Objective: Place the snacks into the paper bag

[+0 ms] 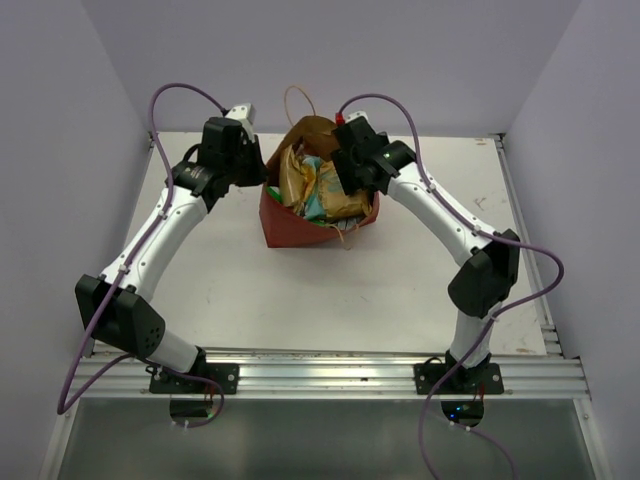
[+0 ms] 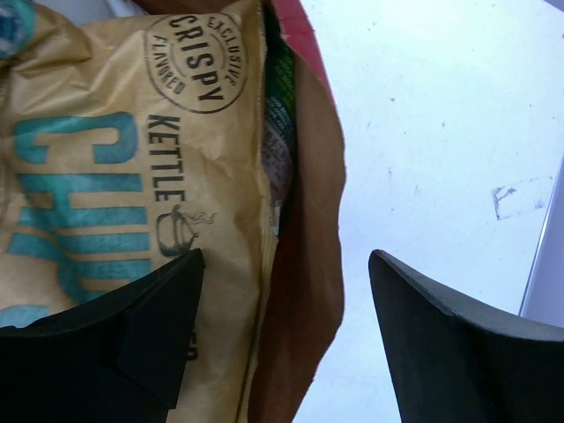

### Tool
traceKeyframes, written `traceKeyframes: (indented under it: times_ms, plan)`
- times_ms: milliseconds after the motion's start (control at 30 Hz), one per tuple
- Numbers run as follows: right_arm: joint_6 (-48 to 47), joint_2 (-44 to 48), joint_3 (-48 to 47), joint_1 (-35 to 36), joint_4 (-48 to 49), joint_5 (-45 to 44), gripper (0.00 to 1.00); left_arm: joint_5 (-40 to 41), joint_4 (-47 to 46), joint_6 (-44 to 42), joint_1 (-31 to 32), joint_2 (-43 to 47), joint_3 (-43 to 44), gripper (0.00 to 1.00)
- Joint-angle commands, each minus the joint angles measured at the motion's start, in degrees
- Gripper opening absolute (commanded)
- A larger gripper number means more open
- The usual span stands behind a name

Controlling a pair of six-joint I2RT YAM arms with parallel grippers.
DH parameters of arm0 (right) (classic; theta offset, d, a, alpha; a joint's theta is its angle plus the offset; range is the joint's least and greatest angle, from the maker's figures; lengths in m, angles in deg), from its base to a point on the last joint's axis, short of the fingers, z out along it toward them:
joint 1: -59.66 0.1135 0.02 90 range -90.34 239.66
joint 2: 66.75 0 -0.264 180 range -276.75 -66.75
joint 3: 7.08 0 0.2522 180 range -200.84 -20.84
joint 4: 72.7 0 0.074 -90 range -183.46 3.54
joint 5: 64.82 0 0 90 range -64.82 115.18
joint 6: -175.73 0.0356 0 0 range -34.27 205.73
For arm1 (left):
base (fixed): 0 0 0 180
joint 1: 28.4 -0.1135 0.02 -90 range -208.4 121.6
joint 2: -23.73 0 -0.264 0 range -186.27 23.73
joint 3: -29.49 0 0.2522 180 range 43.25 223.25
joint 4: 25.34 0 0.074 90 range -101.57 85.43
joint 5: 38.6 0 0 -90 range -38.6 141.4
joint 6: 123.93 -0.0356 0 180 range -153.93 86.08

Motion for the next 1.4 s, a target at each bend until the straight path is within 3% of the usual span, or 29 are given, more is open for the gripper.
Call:
traceKeyframes:
  times_ms: [0,133,200,233,267,300,367,567,700,833,967,1100,1367]
  plan:
    - [0.05,3.93,0.62,-1.18,1.41,-2.70,0.80,-0.15,-1.53,-1.07,-0.15,1.99,0.18,0.00]
    - [-0.48,4.37,-0.17,-1.36,0.88,-3.13,0.78,-0.15,-1.44,-0.98,-0.15,1.91,0.09,0.00]
    - [-0.57,4.11,0.26,-1.88,0.88,-2.70,0.67,-0.06,-1.44,-0.89,-0.15,2.17,-0.08,0.00]
    - [-0.40,3.84,0.88,-2.15,0.80,-2.43,0.56,-0.06,-1.44,-0.81,-0.15,2.17,-0.17,0.00]
    - [-0.22,3.41,1.14,-2.24,0.36,-1.39,0.26,-0.06,-1.44,-0.80,-0.15,2.34,-0.17,0.00]
    - [0.30,3.14,1.58,-2.67,0.10,-1.12,0.14,0.03,-1.44,-0.80,-0.15,2.52,-0.17,0.00]
    - [0.48,2.96,1.85,-2.59,-0.34,-0.15,0.00,0.11,-1.26,-0.98,-0.15,2.61,-0.26,0.00]
    - [0.75,2.96,-5.95,-1.80,-6.38,1.00,0.00,0.99,0.49,-2.39,0.11,5.50,1.05,0.00]
    - [-0.57,0.07,-23.84,4.77,-16.41,-4.79,0.00,0.99,3.13,-2.39,0.12,7.44,3.16,0.00]
    - [3.64,-1.35,-31.63,8.39,-24.94,-5.42,0.00,0.99,6.11,-0.99,0.29,9.55,4.40,0.00]
    - [8.47,2.86,-25.60,10.68,-29.09,-4.54,0.00,2.66,9.98,-0.28,0.47,11.92,4.84,0.00]
    - [13.83,8.93,-10.94,11.91,-27.51,-1.47,0.00,1.61,12.80,0.68,0.55,13.24,4.49,0.00]
    - [18.59,11.14,-5.62,14.90,-29.00,0.03,0.00,-1.47,15.43,2.53,1.17,17.37,-1.92,0.00]
